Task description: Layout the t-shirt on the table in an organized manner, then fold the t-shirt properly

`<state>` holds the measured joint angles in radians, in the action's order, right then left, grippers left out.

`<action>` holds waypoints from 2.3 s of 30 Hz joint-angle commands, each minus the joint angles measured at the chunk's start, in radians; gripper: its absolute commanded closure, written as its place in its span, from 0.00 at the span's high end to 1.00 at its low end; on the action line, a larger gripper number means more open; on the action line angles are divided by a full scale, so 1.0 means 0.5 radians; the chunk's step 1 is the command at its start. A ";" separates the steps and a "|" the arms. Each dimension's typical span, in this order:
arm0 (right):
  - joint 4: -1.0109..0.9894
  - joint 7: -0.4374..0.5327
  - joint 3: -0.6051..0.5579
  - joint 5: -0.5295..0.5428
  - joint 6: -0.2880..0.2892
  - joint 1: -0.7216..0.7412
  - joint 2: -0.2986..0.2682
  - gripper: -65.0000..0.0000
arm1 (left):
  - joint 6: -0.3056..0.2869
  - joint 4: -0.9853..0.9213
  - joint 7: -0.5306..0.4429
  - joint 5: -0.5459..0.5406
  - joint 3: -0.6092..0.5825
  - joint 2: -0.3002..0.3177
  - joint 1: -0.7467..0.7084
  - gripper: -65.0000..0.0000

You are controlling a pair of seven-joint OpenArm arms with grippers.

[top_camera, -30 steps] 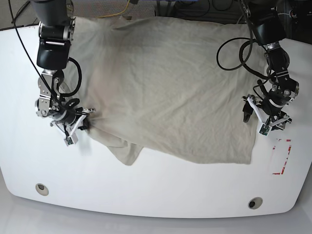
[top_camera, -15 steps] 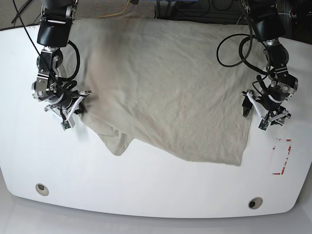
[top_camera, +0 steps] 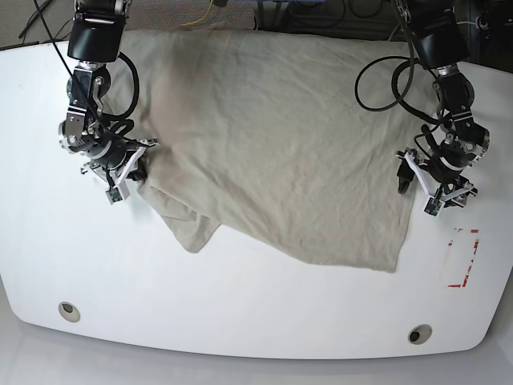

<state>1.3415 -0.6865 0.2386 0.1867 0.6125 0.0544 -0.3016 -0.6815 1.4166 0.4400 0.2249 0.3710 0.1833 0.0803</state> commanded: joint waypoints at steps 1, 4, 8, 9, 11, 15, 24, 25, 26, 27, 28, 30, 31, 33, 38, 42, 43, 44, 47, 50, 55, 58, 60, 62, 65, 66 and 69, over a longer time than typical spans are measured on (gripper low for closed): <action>0.053 -0.074 0.006 -0.028 0.019 0.012 -0.018 0.00 | 0.008 0.038 -0.041 -0.025 -0.004 0.022 0.034 0.69; 0.139 -0.074 0.052 -0.037 0.016 0.012 -0.018 0.01 | 0.008 0.038 -0.041 -0.025 -0.004 0.022 0.040 0.69; 0.283 -0.117 0.117 -0.041 0.010 0.052 -0.018 0.23 | 0.008 0.038 -0.041 -0.025 -0.004 0.022 0.040 0.69; 0.311 -0.160 0.120 -0.041 -0.011 0.080 -0.018 0.34 | 0.008 0.038 -0.041 -0.025 -0.004 0.022 0.040 0.69; 0.360 -0.243 0.123 -0.041 -0.042 0.129 -0.024 0.51 | 0.008 0.038 -0.041 -0.025 -0.004 0.022 0.040 0.69; 0.498 -0.307 0.129 -0.041 -0.060 0.200 -0.040 0.67 | 0.008 0.034 -0.041 -0.025 -0.004 0.022 0.047 0.69; 0.277 -0.292 0.052 -0.037 -0.063 0.467 -0.028 0.66 | 0.005 0.038 -0.041 -0.025 -0.007 0.022 0.047 0.69; 0.209 -0.273 0.046 -0.037 -0.063 0.516 -0.012 0.66 | 0.005 0.038 -0.041 -0.025 -0.007 0.022 0.047 0.69; 0.166 -0.255 0.046 -0.037 -0.063 0.540 0.003 0.66 | 0.005 0.038 -0.041 -0.025 -0.007 0.022 0.047 0.69; 0.108 -0.230 0.046 -0.037 -0.063 0.574 0.022 0.66 | 0.005 0.038 -0.041 -0.025 -0.007 0.022 0.047 0.69; 0.034 -0.194 0.046 -0.041 -0.063 0.608 0.037 0.66 | 0.005 0.038 -0.041 -0.025 -0.007 0.022 0.047 0.69; -0.091 -0.132 0.046 -0.041 -0.063 0.666 0.046 0.66 | 0.005 0.041 -0.041 -0.025 -0.007 0.022 0.043 0.69; -0.125 -0.120 0.046 -0.041 -0.063 0.675 0.049 0.66 | 0.005 0.041 -0.041 -0.025 -0.007 0.022 0.043 0.69; -0.269 -0.062 0.043 -0.041 -0.057 0.746 0.055 0.66 | 0.005 0.041 -0.041 -0.025 -0.007 0.025 0.037 0.69; -0.533 0.061 0.037 -0.041 -0.054 0.869 0.068 0.66 | 0.005 0.041 -0.041 -0.025 -0.007 0.028 0.037 0.69; -0.681 0.147 -0.031 -0.041 -0.054 0.936 0.080 0.66 | 0.005 0.041 -0.041 -0.025 -0.007 0.028 0.034 0.69; -0.727 0.172 -0.058 -0.041 -0.054 0.952 0.080 0.66 | 0.005 0.041 -0.041 -0.025 -0.007 0.028 0.034 0.69; -0.754 0.187 -0.074 -0.041 -0.054 0.958 0.080 0.66 | 0.005 0.041 -0.041 -0.025 -0.007 0.028 0.034 0.69; -0.834 0.242 -0.123 -0.041 -0.054 0.958 0.086 0.66 | 0.005 0.041 -0.041 -0.025 -0.007 0.028 0.034 0.69; -0.865 0.313 -0.178 -0.041 -0.054 0.952 0.089 0.66 | 0.005 0.041 -0.041 -0.025 -0.007 0.028 0.034 0.69; -0.960 0.356 -0.242 -0.025 -0.054 0.939 0.092 0.66 | 0.005 0.041 -0.041 -0.025 -0.007 0.028 0.034 0.69; -1.012 0.365 -0.242 -0.025 -0.051 0.939 0.098 0.66 | 0.005 0.041 -0.041 -0.025 -0.007 0.031 0.034 0.69; -1.027 0.374 -0.239 -0.025 -0.051 0.933 0.117 0.66 | 0.005 0.041 -0.041 -0.025 -0.007 0.031 0.034 0.69; -1.030 0.380 -0.239 -0.025 -0.051 0.896 0.123 0.66 | 0.005 0.041 -0.041 -0.025 -0.007 0.031 0.034 0.69; -1.030 0.380 -0.246 -0.025 -0.051 0.875 0.129 0.66 | 0.005 0.041 -0.041 -0.025 -0.007 0.031 0.034 0.69; -1.030 0.380 -0.246 -0.025 -0.051 0.872 0.132 0.66 | 0.005 0.041 -0.041 -0.025 -0.007 0.031 0.034 0.69; -1.024 0.374 -0.246 -0.022 -0.048 0.838 0.138 0.66 | 0.005 0.041 -0.041 -0.025 -0.007 0.031 0.034 0.69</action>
<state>0.8173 -0.4786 0.1169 0.1669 0.5800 0.4667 -0.2287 -0.6819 1.4170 0.4400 0.2249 0.3653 0.1867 0.0799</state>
